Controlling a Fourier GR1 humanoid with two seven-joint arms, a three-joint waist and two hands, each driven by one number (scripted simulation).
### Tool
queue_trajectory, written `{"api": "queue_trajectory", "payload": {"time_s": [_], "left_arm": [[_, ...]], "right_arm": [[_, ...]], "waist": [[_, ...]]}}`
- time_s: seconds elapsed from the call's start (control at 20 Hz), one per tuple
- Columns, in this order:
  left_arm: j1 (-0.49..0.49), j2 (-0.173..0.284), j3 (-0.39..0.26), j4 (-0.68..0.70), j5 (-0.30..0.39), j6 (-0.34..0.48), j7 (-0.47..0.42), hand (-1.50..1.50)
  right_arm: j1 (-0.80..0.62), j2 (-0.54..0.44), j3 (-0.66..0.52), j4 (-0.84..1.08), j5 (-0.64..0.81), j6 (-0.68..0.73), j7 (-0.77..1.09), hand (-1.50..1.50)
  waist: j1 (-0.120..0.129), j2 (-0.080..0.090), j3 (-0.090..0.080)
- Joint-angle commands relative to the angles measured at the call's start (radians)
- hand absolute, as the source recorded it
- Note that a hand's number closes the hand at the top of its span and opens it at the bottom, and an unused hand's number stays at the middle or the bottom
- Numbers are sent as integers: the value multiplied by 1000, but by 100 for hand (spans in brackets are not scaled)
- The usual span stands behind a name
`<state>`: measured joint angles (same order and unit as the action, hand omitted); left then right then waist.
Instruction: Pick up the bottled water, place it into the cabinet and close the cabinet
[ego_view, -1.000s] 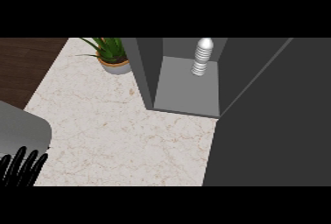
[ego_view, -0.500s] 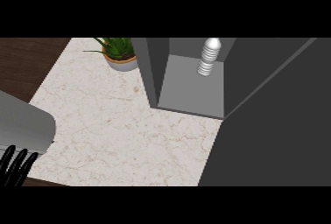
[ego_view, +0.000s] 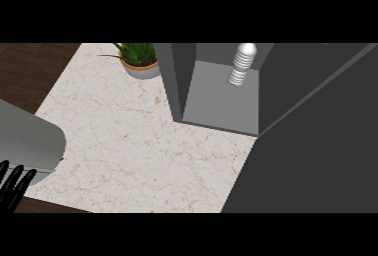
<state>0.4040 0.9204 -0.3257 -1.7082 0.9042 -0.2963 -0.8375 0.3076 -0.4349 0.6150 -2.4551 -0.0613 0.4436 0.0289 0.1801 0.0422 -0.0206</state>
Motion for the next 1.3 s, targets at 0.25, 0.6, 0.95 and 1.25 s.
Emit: {"api": "queue_trajectory", "payload": {"time_s": [0.25, 0.6, 0.95, 1.25], "left_arm": [[-16, 22, 32, 15, 14, -53, -6, -150], [-7, 25, 56, 19, 42, -60, 5, -150], [21, 17, 69, 51, 58, -84, 4, -150], [11, 8, 85, 83, 72, -127, 16, -150]], "right_arm": [[-123, 208, 32, 221, -159, -120, 170, 150], [-358, 317, -109, 427, -309, -169, 288, 150], [-652, 430, -306, 709, -224, -331, 307, 150], [-1014, 434, -441, 1038, -211, -391, 323, 150]], "waist": [[15, 14, 7], [-2, 0, 10], [-43, -16, 14], [-71, -19, 17]]}}
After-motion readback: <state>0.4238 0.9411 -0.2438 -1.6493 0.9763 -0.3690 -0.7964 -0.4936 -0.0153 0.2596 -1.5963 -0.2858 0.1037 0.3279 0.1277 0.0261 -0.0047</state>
